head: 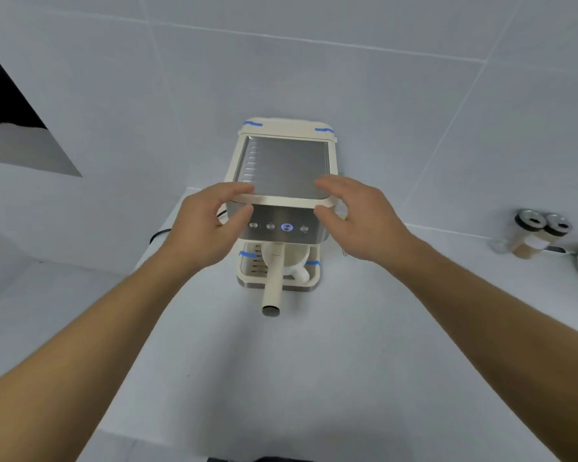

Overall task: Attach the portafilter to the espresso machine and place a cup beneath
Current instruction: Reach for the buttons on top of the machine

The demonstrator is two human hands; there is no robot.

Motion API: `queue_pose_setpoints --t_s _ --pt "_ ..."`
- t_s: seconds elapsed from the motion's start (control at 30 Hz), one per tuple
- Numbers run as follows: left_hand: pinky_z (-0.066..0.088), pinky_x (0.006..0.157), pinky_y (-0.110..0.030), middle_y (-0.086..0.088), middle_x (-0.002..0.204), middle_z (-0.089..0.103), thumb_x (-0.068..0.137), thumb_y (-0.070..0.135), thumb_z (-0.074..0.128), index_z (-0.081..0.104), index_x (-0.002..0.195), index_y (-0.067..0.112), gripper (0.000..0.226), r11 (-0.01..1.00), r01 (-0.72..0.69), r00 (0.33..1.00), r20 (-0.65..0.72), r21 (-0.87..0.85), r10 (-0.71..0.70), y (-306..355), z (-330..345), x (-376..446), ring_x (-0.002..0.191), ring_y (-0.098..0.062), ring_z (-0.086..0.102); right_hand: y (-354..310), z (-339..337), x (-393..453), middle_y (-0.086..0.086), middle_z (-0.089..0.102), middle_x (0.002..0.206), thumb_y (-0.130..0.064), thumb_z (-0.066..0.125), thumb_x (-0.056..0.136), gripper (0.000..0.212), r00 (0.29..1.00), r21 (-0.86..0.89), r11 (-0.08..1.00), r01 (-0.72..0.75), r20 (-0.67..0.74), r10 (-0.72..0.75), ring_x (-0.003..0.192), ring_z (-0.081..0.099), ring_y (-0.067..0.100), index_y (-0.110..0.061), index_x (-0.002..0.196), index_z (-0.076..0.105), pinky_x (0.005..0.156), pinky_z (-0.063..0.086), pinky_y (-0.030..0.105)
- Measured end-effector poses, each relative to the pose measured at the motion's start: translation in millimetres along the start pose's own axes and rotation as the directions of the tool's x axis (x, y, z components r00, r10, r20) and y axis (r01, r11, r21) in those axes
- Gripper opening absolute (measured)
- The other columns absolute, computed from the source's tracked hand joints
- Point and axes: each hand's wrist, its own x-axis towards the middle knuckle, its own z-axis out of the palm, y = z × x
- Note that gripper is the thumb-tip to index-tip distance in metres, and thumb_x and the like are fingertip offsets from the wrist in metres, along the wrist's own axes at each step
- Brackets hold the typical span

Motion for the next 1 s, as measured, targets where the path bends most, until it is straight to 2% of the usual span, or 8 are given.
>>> queue_pose_setpoints --t_s 0.07,0.1,0.17,0.2,0.37,0.5,0.63,1.0 --pt "0.034 0.091 0.000 0.010 0.132 0.059 0.094 0.023 0.058 0.059 0.132 0.023 0.038 0.987 -0.105 0.989 0.112 0.120 0.092 -6 -7 16 0.121 -0.006 0.052 -5 7 8 0.014 0.060 0.137 -0.015 0.058 0.092 0.040 0.997 -0.092 0.994 0.057 0.055 -0.052 0.123 0.055 0.034 -0.006 0.131 0.059 0.100 0.044 0.039" --pt "0.036 0.100 -0.010 0.005 0.140 0.056 0.095 0.023 0.056 0.055 0.137 0.021 0.041 0.977 -0.140 0.977 0.181 0.159 0.110 -8 -8 22 0.126 -0.011 0.051 -6 9 11 0.017 0.061 0.133 -0.014 0.058 0.091 0.038 0.995 -0.124 0.990 0.069 0.080 -0.060 0.120 0.055 0.036 -0.004 0.128 0.059 0.096 0.047 0.046" --pt "0.035 0.112 -0.032 -0.001 0.150 0.047 0.097 0.025 0.052 0.048 0.143 0.019 0.046 0.956 -0.204 0.943 0.306 0.213 0.132 -13 -12 35 0.137 -0.017 0.044 -9 14 19 0.016 0.060 0.129 -0.016 0.057 0.090 0.038 0.989 -0.187 0.979 0.084 0.137 -0.059 0.116 0.055 0.035 -0.005 0.126 0.057 0.092 0.049 0.047" --pt "0.031 0.115 -0.035 -0.002 0.154 0.043 0.099 0.027 0.050 0.044 0.146 0.018 0.048 0.941 -0.240 0.918 0.370 0.239 0.141 -16 -13 41 0.141 -0.018 0.039 -8 17 22 0.015 0.060 0.128 -0.017 0.057 0.089 0.038 0.983 -0.217 0.971 0.101 0.171 -0.064 0.113 0.054 0.033 -0.006 0.125 0.057 0.091 0.048 0.046" --pt "0.009 0.120 -0.025 -0.005 0.161 0.026 0.102 0.030 0.041 0.029 0.152 0.012 0.054 0.828 -0.459 0.790 0.574 0.323 0.214 -33 -19 63 0.149 -0.018 0.020 1 30 32 0.007 0.053 0.135 -0.034 0.062 0.084 0.059 0.960 -0.405 0.884 0.232 0.241 -0.141 0.118 0.048 0.027 -0.008 0.136 0.048 0.104 0.035 0.040" --pt "0.014 0.122 -0.037 -0.007 0.161 0.026 0.101 0.036 0.038 0.027 0.153 0.012 0.058 0.813 -0.500 0.765 0.593 0.298 0.253 -41 -18 69 0.150 -0.021 0.019 6 42 33 0.004 0.044 0.151 -0.047 0.059 0.087 0.069 0.975 -0.438 0.880 0.186 0.190 -0.112 0.137 0.037 0.026 -0.015 0.145 0.042 0.117 0.025 0.043" --pt "0.021 0.120 -0.043 -0.011 0.157 0.034 0.097 0.039 0.038 0.035 0.150 0.010 0.060 0.835 -0.487 0.775 0.568 0.256 0.277 -43 -15 69 0.147 -0.025 0.027 7 50 32 0.004 0.044 0.153 -0.048 0.062 0.086 0.070 0.987 -0.422 0.895 0.143 0.132 -0.095 0.142 0.035 0.026 -0.017 0.145 0.044 0.119 0.022 0.044" --pt "0.020 0.120 -0.039 -0.011 0.156 0.037 0.097 0.038 0.039 0.038 0.148 0.010 0.059 0.842 -0.478 0.791 0.540 0.251 0.288 -47 -11 69 0.145 -0.025 0.030 13 55 32 0.007 0.049 0.149 -0.046 0.065 0.085 0.068 0.989 -0.433 0.889 0.148 0.083 -0.125 0.139 0.041 0.029 -0.014 0.143 0.049 0.117 0.024 0.046"
